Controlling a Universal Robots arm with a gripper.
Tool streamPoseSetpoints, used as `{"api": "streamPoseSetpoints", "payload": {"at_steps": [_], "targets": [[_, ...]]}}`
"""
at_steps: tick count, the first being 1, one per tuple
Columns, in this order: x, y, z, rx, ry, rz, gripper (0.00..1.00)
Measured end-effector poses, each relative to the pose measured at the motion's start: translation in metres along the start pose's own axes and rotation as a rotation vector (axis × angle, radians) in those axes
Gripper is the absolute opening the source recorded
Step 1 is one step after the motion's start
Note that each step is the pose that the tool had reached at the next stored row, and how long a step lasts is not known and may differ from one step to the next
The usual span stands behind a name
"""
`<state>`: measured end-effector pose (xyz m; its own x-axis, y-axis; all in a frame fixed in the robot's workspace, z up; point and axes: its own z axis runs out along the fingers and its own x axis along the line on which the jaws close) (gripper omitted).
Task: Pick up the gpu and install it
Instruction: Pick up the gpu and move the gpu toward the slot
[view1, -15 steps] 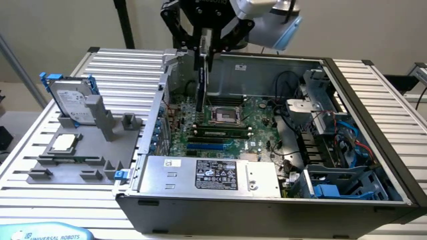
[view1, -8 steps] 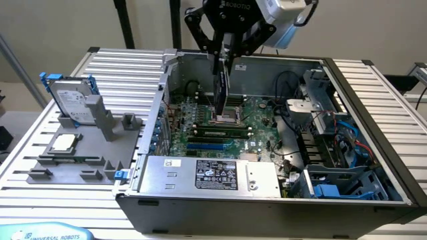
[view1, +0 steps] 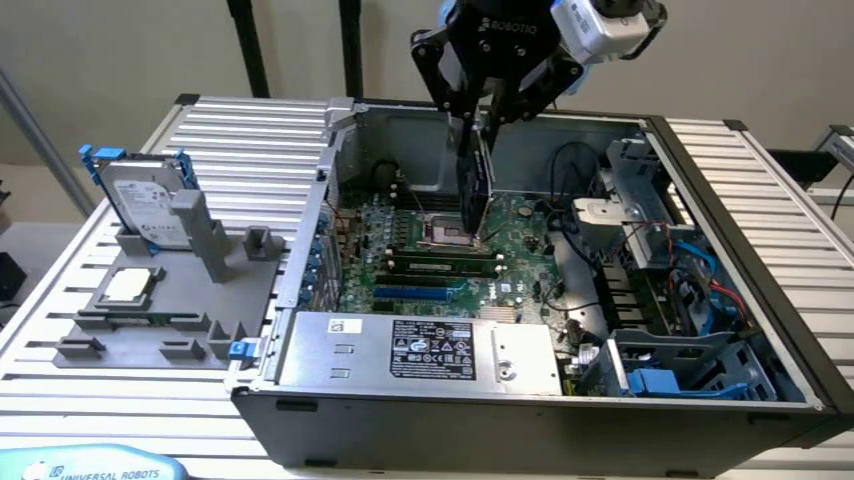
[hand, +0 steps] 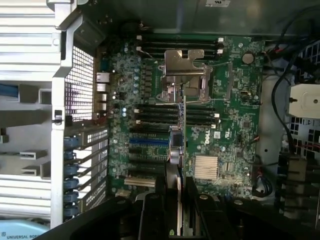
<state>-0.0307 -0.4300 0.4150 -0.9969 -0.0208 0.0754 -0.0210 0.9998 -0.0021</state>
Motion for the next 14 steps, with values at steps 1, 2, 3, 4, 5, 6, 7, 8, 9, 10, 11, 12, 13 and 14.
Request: {"api": "streamPoseSetpoints", "payload": {"at_steps": [1,2,3,4,5,6,7,8,9,10,11,12,13,14], "targets": [[-0.002,0.0004,0.0017,-0.0001,-0.0001,0.000,0.27],[-0.003,0.0007,0.0033,-0.0001,0.0000,0.001,0.27],[-0.005,0.0011,0.0050,-0.0001,0.0000,0.002,0.27],[-0.007,0.0014,0.0067,0.0000,0.0000,0.002,0.27],[-0.009,0.0016,0.0083,-0.0001,0.0001,0.002,0.27],[-0.012,0.0017,0.0100,-0.0001,0.0000,0.003,0.27],[-0.014,0.0016,0.0117,-0.0002,0.0000,0.003,0.27],[-0.016,0.0016,0.0131,-0.0002,0.0000,0.002,0.27],[-0.017,0.0016,0.0133,0.0000,0.0002,0.003,0.27],[-0.017,0.0016,0.0133,0.0000,0.0007,0.003,0.27],[-0.017,0.0016,0.0132,0.0001,0.0008,0.003,0.27],[-0.017,0.0016,0.0133,0.0000,0.0007,0.003,0.27],[-0.017,0.0016,0.0133,0.0000,0.0007,0.003,0.27],[-0.017,0.0016,0.0133,0.0000,0.0007,0.003,0.27]]}}
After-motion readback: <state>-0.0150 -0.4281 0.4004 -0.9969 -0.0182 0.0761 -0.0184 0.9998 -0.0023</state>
